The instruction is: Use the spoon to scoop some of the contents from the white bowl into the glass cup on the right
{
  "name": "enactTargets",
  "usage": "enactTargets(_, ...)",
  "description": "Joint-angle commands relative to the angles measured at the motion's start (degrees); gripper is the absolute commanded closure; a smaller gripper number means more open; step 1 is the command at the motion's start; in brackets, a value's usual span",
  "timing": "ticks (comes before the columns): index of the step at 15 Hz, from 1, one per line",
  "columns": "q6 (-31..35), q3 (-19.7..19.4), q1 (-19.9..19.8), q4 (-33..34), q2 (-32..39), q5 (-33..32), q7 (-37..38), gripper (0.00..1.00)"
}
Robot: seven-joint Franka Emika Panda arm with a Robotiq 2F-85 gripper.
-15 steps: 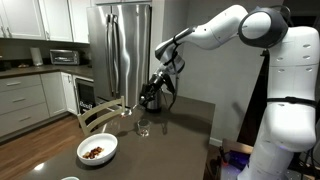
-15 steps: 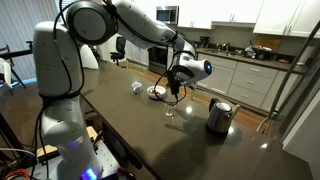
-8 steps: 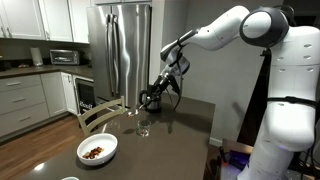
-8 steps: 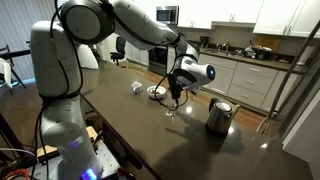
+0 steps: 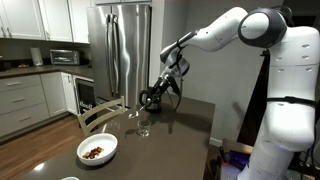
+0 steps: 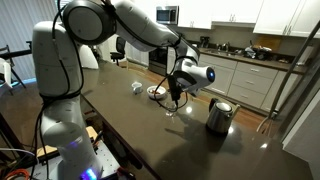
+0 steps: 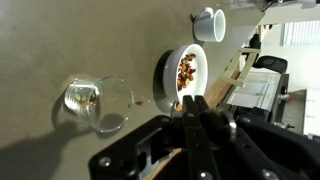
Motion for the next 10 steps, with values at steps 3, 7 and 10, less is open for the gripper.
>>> enactTargets(3,1.0,-0.4,-1.0,-0.3,0.5,-1.6,2.1,0.95)
enactTargets(7,0.3,-1.2,-1.9,-0.5,0.6,-0.8,1.5,0.94)
enactTargets(10,0.5,-1.9,-2.6,-0.7,0.7,-0.8,1.9,0.95)
